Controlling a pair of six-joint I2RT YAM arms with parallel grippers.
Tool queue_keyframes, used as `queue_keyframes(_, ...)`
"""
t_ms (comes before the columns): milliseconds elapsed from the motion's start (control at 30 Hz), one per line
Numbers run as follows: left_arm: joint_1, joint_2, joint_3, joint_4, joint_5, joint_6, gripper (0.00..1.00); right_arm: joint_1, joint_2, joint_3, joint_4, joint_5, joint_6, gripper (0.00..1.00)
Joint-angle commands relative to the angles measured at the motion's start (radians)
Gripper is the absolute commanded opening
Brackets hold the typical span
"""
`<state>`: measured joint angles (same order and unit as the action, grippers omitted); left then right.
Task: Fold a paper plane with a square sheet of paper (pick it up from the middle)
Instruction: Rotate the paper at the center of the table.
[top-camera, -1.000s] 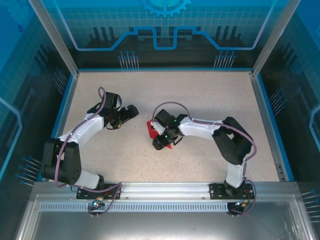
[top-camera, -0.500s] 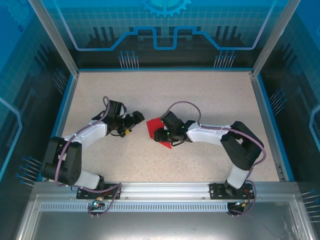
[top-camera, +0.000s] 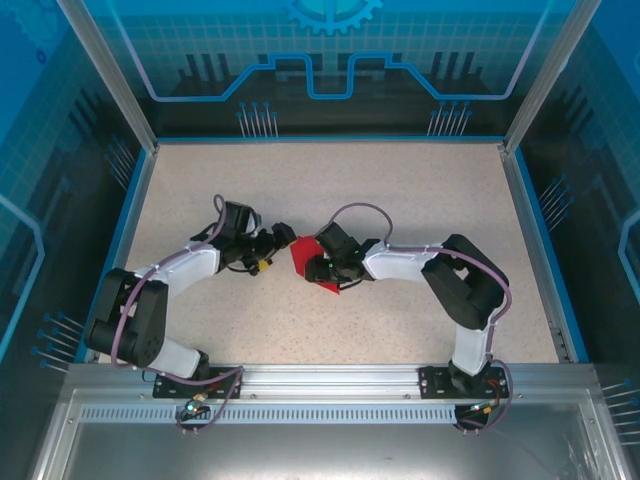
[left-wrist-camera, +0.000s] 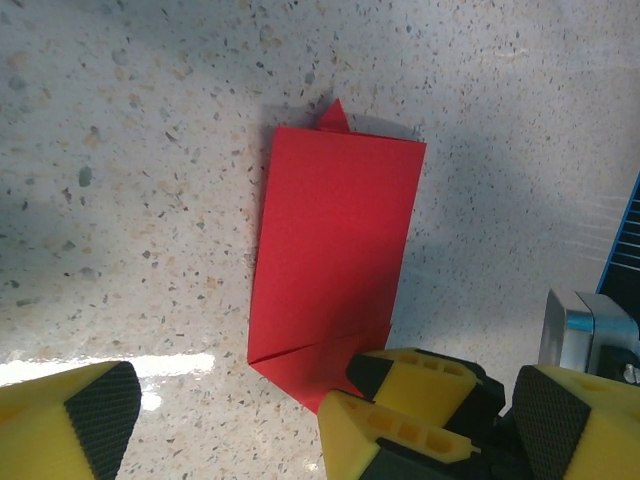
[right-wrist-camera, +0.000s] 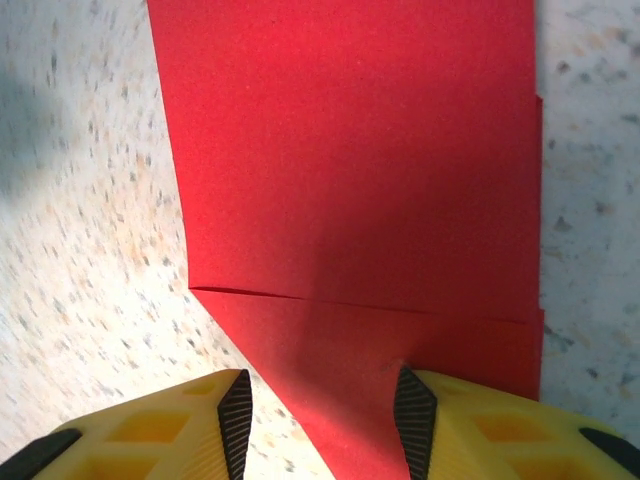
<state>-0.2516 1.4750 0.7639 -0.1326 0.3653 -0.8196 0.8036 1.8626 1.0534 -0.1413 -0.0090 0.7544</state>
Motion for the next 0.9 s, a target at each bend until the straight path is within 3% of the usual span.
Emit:
queue_keyframes(0, -0.011, 0.007, 0.014, -0.019, 0.023, 0.023, 0.99, -0.051, -0.017, -0.047, -0.168, -0.009, -0.325, 0.47)
queue_keyframes(133, -0.022, 0.007, 0.011, -0.013, 0.019, 0.017, 0.99, -0.111, -0.098, -0.081, -0.146, -0.095, -0.403, 0.47)
queue_keyframes(300, -0.047, 0.018, 0.001, 0.008, 0.021, -0.012, 0.99, -0.114, -0.196, -0.085, -0.03, -0.147, -0.252, 0.48)
queue_keyframes(467, -0.069, 0.025, -0.005, 0.035, 0.029, -0.028, 0.98, -0.148, -0.168, -0.125, 0.055, -0.131, -0.127, 0.48)
queue_keyframes(867, -0.123, 0.062, -0.017, 0.114, 0.073, -0.075, 0.98, -0.199, -0.078, -0.148, 0.11, -0.181, -0.077, 0.47)
